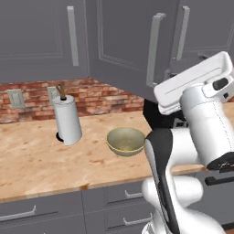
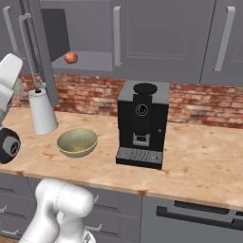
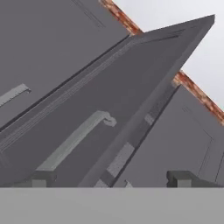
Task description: Open the cabinet. Pick the peach and orange from the cabinet and place them into the bowl. Then close the cabinet.
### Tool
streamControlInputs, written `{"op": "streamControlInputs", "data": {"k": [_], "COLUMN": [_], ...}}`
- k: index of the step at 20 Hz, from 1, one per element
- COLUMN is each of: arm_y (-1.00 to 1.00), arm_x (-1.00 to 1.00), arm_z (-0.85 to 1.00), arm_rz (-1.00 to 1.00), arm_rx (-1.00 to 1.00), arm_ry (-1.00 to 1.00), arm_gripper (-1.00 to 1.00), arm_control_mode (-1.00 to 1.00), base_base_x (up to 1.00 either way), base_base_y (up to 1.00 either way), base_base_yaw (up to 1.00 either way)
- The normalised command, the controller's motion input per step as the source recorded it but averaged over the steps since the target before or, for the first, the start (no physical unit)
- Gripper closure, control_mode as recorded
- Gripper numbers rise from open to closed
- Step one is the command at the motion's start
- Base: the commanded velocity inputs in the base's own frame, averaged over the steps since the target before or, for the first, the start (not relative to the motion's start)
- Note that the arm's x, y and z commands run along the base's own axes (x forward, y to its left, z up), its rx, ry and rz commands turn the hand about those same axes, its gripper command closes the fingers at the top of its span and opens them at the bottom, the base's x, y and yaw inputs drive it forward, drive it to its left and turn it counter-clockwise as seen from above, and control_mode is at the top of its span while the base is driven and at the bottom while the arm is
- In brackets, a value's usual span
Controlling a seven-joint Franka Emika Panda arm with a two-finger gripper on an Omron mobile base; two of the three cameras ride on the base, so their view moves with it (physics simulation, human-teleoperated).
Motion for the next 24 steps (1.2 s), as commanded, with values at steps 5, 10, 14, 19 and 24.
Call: {"op": "streamControlInputs", "data": {"k": [5, 10, 14, 19, 24], "arm_y": [-0.85, -1.0, -1.0, -0.81, -0.21], "arm_x": [-0.96, -0.57, -0.16, 0.0, 0.0], "arm_z": [0.09, 0.01, 0.15, 0.12, -0.05], "arm_rz": [-0.09, 0.0, 0.09, 0.15, 0.12], "arm_rx": [0.38, 0.64, 0.62, 0.5, 0.13], "arm_ry": [-0.3, 0.0, 0.23, 0.58, 0.33], "arm_gripper": [-1.0, -1.0, -1.0, -1.0, -1.0], "arm_control_mode": [-1.0, -1.0, -1.0, -1.0, -1.0], "base_base_x": [0.0, 0.0, 0.0, 0.0, 0.0], "base_base_y": [0.0, 0.0, 0.0, 0.0, 0.0], "base_base_yaw": [0.0, 0.0, 0.0, 0.0, 0.0]}}
